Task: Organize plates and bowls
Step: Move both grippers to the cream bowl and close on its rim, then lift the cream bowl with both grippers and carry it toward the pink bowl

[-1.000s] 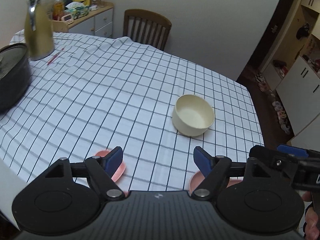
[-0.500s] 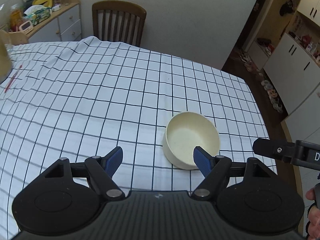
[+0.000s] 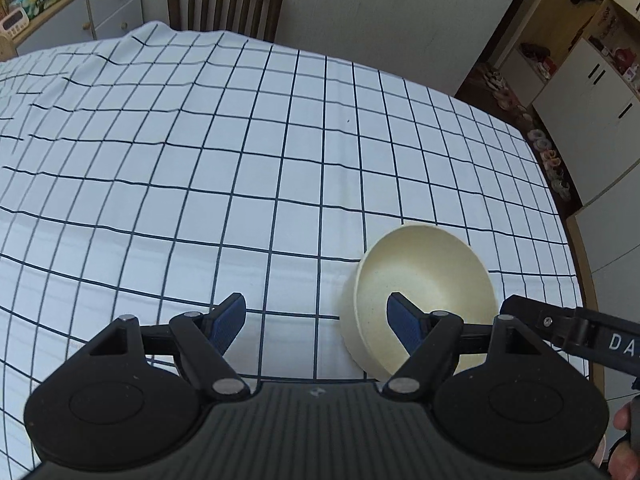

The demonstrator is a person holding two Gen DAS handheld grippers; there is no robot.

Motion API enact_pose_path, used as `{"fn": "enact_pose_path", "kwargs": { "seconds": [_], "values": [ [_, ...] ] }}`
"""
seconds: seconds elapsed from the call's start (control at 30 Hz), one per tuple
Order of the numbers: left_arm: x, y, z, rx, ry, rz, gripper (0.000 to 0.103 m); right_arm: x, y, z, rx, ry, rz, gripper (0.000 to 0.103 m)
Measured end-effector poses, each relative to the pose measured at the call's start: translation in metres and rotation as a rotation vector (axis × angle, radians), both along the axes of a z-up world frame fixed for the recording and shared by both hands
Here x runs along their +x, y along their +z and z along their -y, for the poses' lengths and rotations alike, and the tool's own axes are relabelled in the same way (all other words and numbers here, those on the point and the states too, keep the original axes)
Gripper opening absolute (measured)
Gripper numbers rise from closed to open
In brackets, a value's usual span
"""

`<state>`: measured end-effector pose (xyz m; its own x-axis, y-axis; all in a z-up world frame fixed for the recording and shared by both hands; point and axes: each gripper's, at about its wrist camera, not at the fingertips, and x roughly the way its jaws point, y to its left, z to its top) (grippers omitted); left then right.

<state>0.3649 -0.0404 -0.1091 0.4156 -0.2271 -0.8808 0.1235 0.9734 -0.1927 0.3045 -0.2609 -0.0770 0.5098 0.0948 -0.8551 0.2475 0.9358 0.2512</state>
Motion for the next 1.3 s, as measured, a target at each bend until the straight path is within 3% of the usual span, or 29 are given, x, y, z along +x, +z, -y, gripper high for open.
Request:
{"fn": "enact_pose_path", "kwargs": {
  "seconds": [0.1,0.23,0.4,0.47,0.6,0.77,1.3],
  "values": [
    [0.005,-0.007,0.004,0.012,-0.010,0.002,0.077,0.005,-0.009,0.000,0.013,-0.007,-0.022,0.056],
    [0.009,-0.011,0.007,0.002,-0.022,-0.001,0.074,0.008,-0.015,-0.003,0.024,0.002,-0.033,0.045],
    [0.015,-0.014,0.005,-0.033,-0.009,-0.016,0.053,0.012,-0.018,-0.009,0.034,0.029,-0.038,0.029],
    [0.017,-0.015,0.003,-0.051,-0.006,-0.021,0.037,0.013,-0.018,-0.011,0.034,0.045,-0.037,0.025],
    [0.017,-0.016,0.004,-0.060,-0.012,-0.026,0.022,0.015,-0.017,-0.015,0.025,0.068,-0.034,0.012],
    [0.012,-0.012,0.010,-0.058,-0.022,-0.018,0.010,0.016,-0.017,-0.014,0.026,0.075,-0.034,0.005],
    [-0.031,0.019,0.006,-0.018,0.007,-0.004,0.008,-0.011,0.008,-0.022,0.019,0.160,0.002,0.005]
  ]
}}
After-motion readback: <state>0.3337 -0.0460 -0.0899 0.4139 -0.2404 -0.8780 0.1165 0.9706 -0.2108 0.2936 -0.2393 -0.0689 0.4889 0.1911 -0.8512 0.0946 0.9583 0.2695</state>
